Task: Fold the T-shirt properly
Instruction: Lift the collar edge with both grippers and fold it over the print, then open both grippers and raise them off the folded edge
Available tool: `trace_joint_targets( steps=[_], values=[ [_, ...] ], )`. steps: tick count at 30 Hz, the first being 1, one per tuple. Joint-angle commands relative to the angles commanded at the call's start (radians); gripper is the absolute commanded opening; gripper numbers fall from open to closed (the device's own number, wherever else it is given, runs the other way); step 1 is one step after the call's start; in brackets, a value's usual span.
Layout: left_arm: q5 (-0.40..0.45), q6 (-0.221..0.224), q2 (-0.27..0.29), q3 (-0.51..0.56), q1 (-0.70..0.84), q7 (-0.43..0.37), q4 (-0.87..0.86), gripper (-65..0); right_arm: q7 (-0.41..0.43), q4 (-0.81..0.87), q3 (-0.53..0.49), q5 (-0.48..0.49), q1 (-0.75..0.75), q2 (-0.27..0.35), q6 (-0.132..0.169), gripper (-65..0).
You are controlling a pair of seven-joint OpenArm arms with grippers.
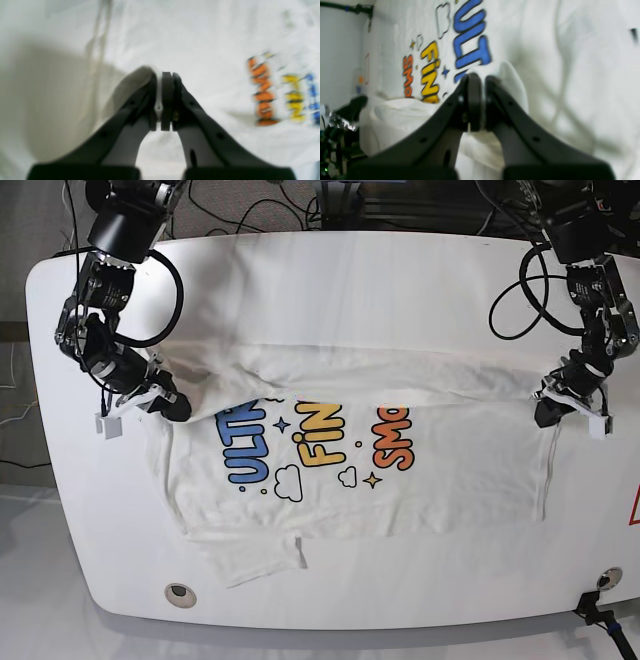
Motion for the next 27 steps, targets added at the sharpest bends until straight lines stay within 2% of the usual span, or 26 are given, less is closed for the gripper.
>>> trace_joint_targets(
  steps=[5,14,15,17,18,20,22,24,25,27],
  values=[
    [0.018,0.000,0.000,-0.043,0.000,-0.002,0.000,-65.0,0.000,-0.005,-0.018,-0.002,0.021,0.008,0.000,-65.0],
    [0.018,0.000,0.000,-0.040,0.003,-0.002,0.000,-65.0,0.000,-0.005,-0.018,-0.002,0.015,0.003,-0.002,-65.0],
    [0.018,0.000,0.000,-0.040,0.003,-0.002,0.000,-65.0,0.000,-0.005,-0.018,-0.003,0.015,0.005,-0.002,-62.9],
    [0.018,-0.002,0.000,-0.035,0.003,0.000,0.000,-65.0,0.000,-0.005,-0.018,-0.003,0.015,0.006,-0.003,-54.4],
    [0.018,-0.002,-0.002,-0.014,0.003,0.000,0.000,-62.8,0.000,-0.005,-0.018,-0.003,0.015,0.008,-0.003,-49.9],
    [0.018,0.000,-0.020,0.009,0.003,0.000,0.000,-46.2,0.000,-0.005,-0.018,-0.018,0.017,0.021,-0.003,-40.9],
    [0.023,0.002,-0.025,0.011,0.002,0.000,0.000,-30.9,0.000,-0.005,-0.020,-0.075,0.021,0.025,-0.003,-32.3],
    [0.063,0.000,-0.025,0.011,-0.005,0.000,0.009,-17.5,0.000,0.006,-0.020,-0.132,0.023,0.028,0.002,-23.8],
    [0.095,-0.003,-0.025,0.011,-0.014,0.000,0.012,-13.9,0.000,0.026,-0.020,-0.150,0.021,0.035,0.002,-20.9],
    [0.173,-0.003,-0.025,0.011,-0.023,-0.003,0.037,-12.4,0.000,0.084,-0.025,-0.173,0.009,0.049,0.002,-20.2]
  ],
)
